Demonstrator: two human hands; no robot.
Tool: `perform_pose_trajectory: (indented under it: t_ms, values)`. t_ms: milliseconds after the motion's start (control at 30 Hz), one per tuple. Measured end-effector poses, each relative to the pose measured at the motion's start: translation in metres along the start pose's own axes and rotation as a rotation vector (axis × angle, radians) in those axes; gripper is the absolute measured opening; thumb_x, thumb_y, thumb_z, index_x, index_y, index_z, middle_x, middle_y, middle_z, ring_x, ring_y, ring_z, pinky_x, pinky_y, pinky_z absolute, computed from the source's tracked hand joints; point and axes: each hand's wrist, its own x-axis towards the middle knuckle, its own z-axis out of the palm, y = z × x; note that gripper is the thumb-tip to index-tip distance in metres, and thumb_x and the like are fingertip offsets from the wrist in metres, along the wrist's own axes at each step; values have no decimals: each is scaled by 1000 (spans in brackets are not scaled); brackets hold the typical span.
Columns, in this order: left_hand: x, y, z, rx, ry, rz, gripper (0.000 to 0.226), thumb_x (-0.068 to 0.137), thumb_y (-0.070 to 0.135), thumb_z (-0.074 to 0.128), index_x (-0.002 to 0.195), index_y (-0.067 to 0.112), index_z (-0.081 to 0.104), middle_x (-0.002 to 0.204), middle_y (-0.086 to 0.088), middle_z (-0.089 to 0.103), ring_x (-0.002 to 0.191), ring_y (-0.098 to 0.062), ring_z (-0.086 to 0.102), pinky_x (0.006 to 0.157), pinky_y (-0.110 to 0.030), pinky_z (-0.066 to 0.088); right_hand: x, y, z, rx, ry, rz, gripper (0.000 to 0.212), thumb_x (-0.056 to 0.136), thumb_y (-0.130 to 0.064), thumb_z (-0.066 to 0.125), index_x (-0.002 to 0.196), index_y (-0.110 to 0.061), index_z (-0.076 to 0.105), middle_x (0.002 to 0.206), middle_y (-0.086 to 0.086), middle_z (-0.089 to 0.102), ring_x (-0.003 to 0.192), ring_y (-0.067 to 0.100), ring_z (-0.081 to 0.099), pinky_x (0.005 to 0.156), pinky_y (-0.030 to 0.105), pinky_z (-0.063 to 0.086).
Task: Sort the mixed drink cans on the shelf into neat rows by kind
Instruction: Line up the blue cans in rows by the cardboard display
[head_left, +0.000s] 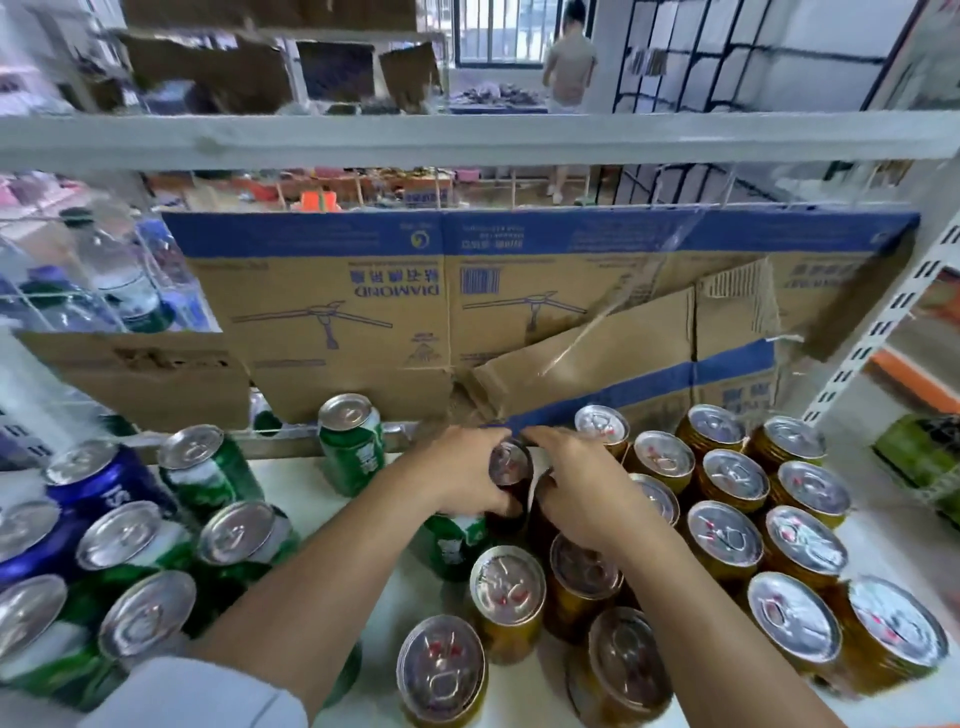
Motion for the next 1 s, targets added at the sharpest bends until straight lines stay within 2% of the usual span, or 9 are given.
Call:
perform_pose_trajectory:
  t_ms: [133, 200, 267, 367, 433, 567, 733, 867, 1000]
  values:
    - [-24, -12, -10, 70, -112, -73, 97, 69, 45, 81, 149, 29, 29, 142, 4, 47, 123, -18, 49, 89, -25, 43, 10, -7, 2, -113, -95, -19, 47, 83, -9, 56, 128, -23, 56, 124, 5, 61, 115, 28, 55, 95, 41, 48]
    - [-33, -16, -13, 62, -58, -73, 87, 69, 40, 81, 144, 27, 38, 137, 6, 49, 116, -16, 51, 84, -24, 43, 15, -10, 5, -169, -121, -16, 38, 83, -14, 56, 119, -22, 58, 118, 5, 61, 109, 30, 56, 91, 42, 49]
    - [-40, -18, -16, 61, 10, -84, 73, 69, 36, 81, 134, 26, 47, 118, 7, 53, 99, -15, 53, 74, -27, 44, 17, -14, 7, -221, -127, -5, 30, 84, -18, 55, 114, -20, 58, 115, 7, 58, 107, 32, 56, 89, 42, 49]
    - [-53, -26, -25, 123, 90, -144, 61, 70, 34, 79, 124, 27, 52, 111, 4, 53, 91, -17, 53, 70, -28, 45, 18, -22, 9, -298, -129, 11, 40, 87, -24, 54, 126, -18, 51, 125, 9, 52, 114, 34, 50, 95, 43, 45]
    - [-62, -35, -31, 192, 120, -204, 57, 71, 37, 77, 122, 28, 54, 113, 4, 55, 94, -19, 56, 73, -30, 47, 18, -30, 12, -300, -132, -3, 47, 90, -25, 55, 134, -19, 44, 134, 9, 48, 121, 34, 43, 100, 45, 41]
    - [-80, -57, -35, 312, 101, -306, 60, 72, 44, 76, 127, 32, 55, 120, 1, 58, 105, -23, 57, 77, -31, 47, 20, -54, 25, -259, -147, -86, 42, 93, -26, 51, 133, -21, 44, 137, 8, 47, 125, 33, 40, 101, 45, 40]
    - [-101, -72, -37, 237, 131, -329, 73, 77, 58, 69, 141, 37, 41, 138, 2, 50, 121, -20, 51, 95, -35, 46, 25, -80, 38, -273, -193, -176, 50, 93, -30, 50, 141, -22, 38, 141, 9, 43, 128, 35, 38, 102, 45, 39]
    - [-130, -93, -43, 270, 311, -410, 75, 82, 68, 54, 146, 39, 30, 149, 3, 39, 135, -20, 39, 110, -46, 33, 30, -106, 36, -293, -135, -231, 54, 95, -35, 49, 145, -25, 31, 141, 8, 37, 133, 34, 30, 107, 48, 32]
    - [-182, -125, -46, 305, 528, -582, 74, 86, 65, 48, 149, 37, 23, 152, -2, 32, 138, -25, 31, 109, -49, 32, 33, -146, 35, -270, -132, -331, 61, 97, -47, 43, 150, -31, 17, 152, 7, 22, 144, 36, 11, 115, 53, 19]
